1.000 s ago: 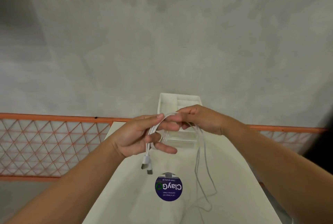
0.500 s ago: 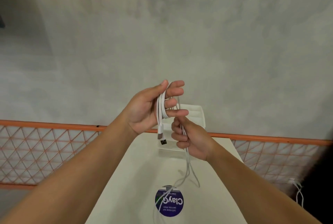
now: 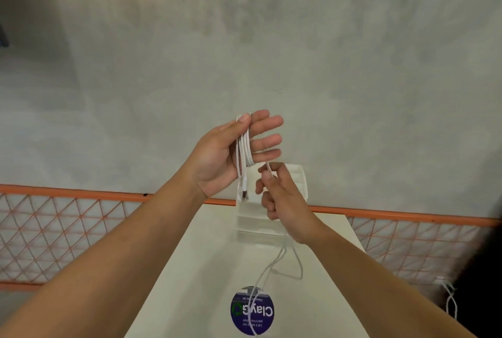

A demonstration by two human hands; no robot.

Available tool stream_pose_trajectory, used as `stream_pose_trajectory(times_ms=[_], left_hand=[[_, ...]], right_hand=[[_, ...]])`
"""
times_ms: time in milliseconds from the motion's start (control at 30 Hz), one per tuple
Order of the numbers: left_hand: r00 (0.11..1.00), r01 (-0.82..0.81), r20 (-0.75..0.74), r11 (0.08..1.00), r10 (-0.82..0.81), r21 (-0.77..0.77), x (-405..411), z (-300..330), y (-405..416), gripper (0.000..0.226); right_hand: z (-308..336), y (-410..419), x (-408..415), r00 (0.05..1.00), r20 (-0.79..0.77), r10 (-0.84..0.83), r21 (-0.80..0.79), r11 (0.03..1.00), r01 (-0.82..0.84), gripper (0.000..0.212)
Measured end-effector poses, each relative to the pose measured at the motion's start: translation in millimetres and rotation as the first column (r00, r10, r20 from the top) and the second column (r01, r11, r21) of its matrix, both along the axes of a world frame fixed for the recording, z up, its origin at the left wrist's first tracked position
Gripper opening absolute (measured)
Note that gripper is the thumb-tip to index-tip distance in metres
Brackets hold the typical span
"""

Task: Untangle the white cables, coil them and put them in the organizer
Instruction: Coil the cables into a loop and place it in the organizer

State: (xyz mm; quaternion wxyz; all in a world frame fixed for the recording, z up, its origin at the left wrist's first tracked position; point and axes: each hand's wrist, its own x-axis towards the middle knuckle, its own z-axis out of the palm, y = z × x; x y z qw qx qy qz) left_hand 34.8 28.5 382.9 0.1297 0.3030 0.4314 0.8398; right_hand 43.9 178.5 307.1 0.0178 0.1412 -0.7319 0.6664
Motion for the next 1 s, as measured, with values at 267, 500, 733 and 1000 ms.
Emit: stream_pose_trajectory(times_ms=[267, 500, 733, 1000], left_hand=[[0.937, -0.327, -0.217, 0.905, 0.274, -0.27, -2.0, -18.2, 13.4, 0.048], [0.696, -0.638, -0.718, 0.484, 0.03, -0.599, -9.4, -49.2, 8.9, 0.023], [0.686, -0.67, -0.695, 0.185, -0.215, -0.719, -17.2, -79.1, 7.0, 0.021], [0.987, -0.061, -0.089, 0.199, -0.135, -0.978, 11.7, -90.0, -3.5, 0.041]], right_hand=[[-4.2, -13.1, 11.9, 0.991, 0.133, 0.028, 0.074, 0.997, -0.038, 0.042], [-3.4, 7.2, 16.8, 0.948, 0.302, 0.099, 0.265, 0.947, -0.183, 0.025], [9.8, 28.1, 8.0, 0.997, 0.029, 0.079, 0.883, 0.465, -0.062, 0.024], [38.9, 46.6, 4.6, 0.923, 0.252, 0.292, 0.825, 0.434, -0.363, 0.022]])
